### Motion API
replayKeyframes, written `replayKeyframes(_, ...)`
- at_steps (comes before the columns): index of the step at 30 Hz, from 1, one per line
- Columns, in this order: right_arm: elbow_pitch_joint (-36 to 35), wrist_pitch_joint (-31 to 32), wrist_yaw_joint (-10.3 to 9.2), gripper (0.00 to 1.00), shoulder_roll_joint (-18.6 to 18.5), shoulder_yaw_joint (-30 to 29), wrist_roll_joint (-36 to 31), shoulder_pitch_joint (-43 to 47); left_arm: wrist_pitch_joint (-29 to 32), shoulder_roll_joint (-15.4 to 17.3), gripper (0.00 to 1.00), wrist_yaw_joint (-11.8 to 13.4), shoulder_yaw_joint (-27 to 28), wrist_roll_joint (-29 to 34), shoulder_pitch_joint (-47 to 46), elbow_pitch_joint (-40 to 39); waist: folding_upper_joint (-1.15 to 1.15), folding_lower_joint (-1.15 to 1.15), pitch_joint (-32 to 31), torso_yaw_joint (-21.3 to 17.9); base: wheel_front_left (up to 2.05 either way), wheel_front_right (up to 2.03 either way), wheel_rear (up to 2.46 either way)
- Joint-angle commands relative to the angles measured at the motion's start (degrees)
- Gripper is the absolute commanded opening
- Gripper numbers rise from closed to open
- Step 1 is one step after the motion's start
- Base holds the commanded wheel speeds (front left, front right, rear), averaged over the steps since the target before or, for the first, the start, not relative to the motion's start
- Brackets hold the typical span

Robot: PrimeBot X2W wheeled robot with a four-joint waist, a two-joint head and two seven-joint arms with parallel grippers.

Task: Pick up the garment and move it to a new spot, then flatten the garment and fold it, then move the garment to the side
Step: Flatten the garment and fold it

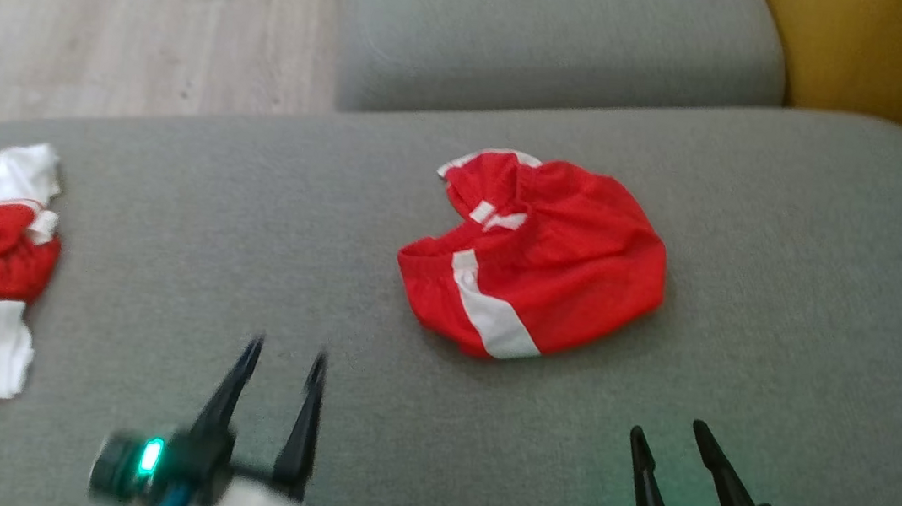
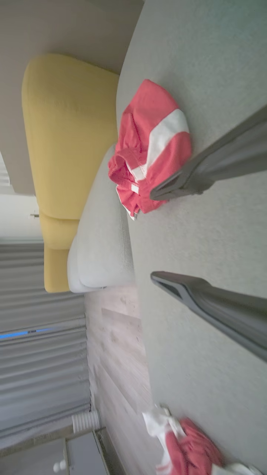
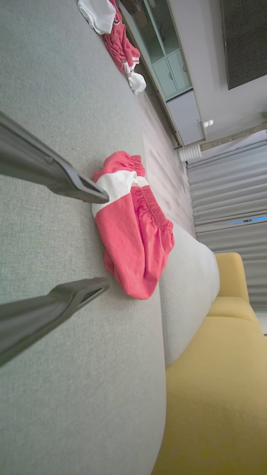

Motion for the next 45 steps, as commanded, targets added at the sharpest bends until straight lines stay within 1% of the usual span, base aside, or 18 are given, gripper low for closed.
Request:
replayKeyframes(1, -2.0, -0.1, -0.04, 1.0, -0.6, 1.5, -0.6, -3.5, -0.3, 0.1, 1.0, -0.6, 1.3, 0.5, -4.9, -1.1, 0.0, 0.0, 1.4, -1.2, 0.0, 0.0, 0.0)
replayKeyframes(3, -2.0, -0.1, -0.04, 1.0, -1.0, 1.9, -0.5, -4.0, -0.3, 0.3, 1.0, -2.5, 0.3, 1.2, -9.2, 1.3, 0.0, 0.0, 2.8, -2.1, 0.0, 0.0, 0.0)
replayKeyframes(5, -2.1, -0.1, -0.04, 1.0, -1.3, 2.3, -0.5, -4.8, -0.3, 0.5, 1.0, -3.8, -0.7, 2.0, -13.6, 3.7, 0.0, 0.0, 4.8, -3.2, 0.0, 0.0, 0.0)
replayKeyframes(12, -3.9, -0.1, -0.04, 1.0, -1.9, 3.4, 0.0, -10.3, -0.3, 2.2, 1.0, -6.3, -4.8, 5.0, -30.3, 14.2, 0.0, 0.0, 14.7, -6.9, 0.0, 0.0, 0.0)
replayKeyframes(15, -4.2, -0.1, -0.04, 1.0, -1.6, 3.2, 0.4, -11.9, -0.3, 3.3, 1.0, -6.8, -6.6, 5.9, -35.6, 18.9, 0.0, 0.0, 17.5, -8.2, 0.0, 0.0, 0.0)
replayKeyframes(20, -4.3, -0.1, -0.04, 1.0, -1.2, 3.2, 0.7, -13.0, -0.3, 4.3, 1.0, -7.3, -11.0, 6.4, -41.2, 25.3, 0.0, 0.0, 20.4, -9.5, 0.0, 0.0, 0.0)
replayKeyframes(21, -4.3, -0.1, -0.04, 1.0, -1.0, 3.2, 0.8, -13.5, -0.3, 4.6, 1.0, -7.4, -13.1, 6.2, -42.7, 27.0, 0.0, 0.0, 21.1, -9.8, 0.0, 0.0, 0.0)
replayKeyframes(27, -4.5, -0.1, -0.04, 1.0, -0.8, 2.8, 0.9, -14.3, -0.3, 6.2, 1.0, -7.4, -21.3, 3.9, -45.5, 31.2, 0.0, 0.0, 22.0, -10.4, 0.0, 0.0, 0.0)
replayKeyframes(30, -4.3, -0.1, -0.04, 1.0, -0.7, 2.7, 0.9, -14.4, -0.3, 7.1, 1.0, -7.4, -24.6, 2.5, -46.5, 32.7, 0.0, 0.0, 21.9, -10.5, 0.0, 0.0, 0.0)
replayKeyframes(31, -4.3, -0.1, -0.04, 1.0, -0.7, 2.6, 0.9, -14.4, -0.3, 7.3, 0.92, -7.4, -25.5, 2.1, -46.8, 33.0, 0.0, 0.0, 21.9, -10.5, 0.0, 0.0, 0.0)
replayKeyframes(32, -4.3, -0.1, -0.04, 1.0, -0.6, 2.6, 0.9, -14.5, -0.3, 7.4, 0.48, -7.4, -26.4, 1.6, -47.0, 33.4, 0.0, 0.0, 21.8, -10.6, 0.0, 0.0, 0.0)
replayKeyframes(33, -4.3, -0.1, -0.04, 1.0, -0.6, 2.6, 1.0, -14.5, -0.3, 7.6, 0.28, -7.4, -27.3, 0.9, -47.1, 33.8, 0.0, 0.0, 21.7, -10.6, 0.0, 0.0, 0.0)
replayKeyframes(34, -4.2, -0.1, -0.04, 1.0, -0.5, 2.6, 1.0, -14.6, -0.3, 7.7, 0.0, -7.4, -28.3, 0.3, -47.3, 33.9, 0.0, 0.0, 21.6, -10.7, 0.0, 0.0, 0.0)
replayKeyframes(38, -3.9, -0.1, -0.04, 1.0, -0.4, 3.1, 1.3, -14.4, -0.3, 8.2, 0.0, -7.4, -33.2, -2.6, -47.8, 35.1, 0.0, 0.0, 20.3, -11.3, 0.0, 0.0, 0.0)
replayKeyframes(41, -3.7, -0.1, -0.04, 1.0, -0.3, 3.4, 1.5, -14.2, -0.3, 8.4, 0.0, -7.4, -37.7, -5.6, -48.5, 34.2, 0.0, 0.0, 18.9, -12.2, 0.0, 0.0, 0.0)
replayKeyframes(42, -3.7, -0.1, -0.04, 1.0, -0.3, 3.4, 1.5, -14.2, -0.3, 8.4, 0.0, -7.4, -37.7, -5.6, -48.5, 34.2, 0.0, 0.0, 18.9, -12.2, 0.0, 0.0, 0.0)
replayKeyframes(45, -3.6, -0.1, -0.04, 1.0, -0.2, 3.8, 2.3, -14.0, -0.1, 8.2, 0.0, -7.4, -41.3, -12.3, -49.8, 30.3, 0.0, 0.0, 17.5, -13.2, 0.0, 0.0, 0.0)
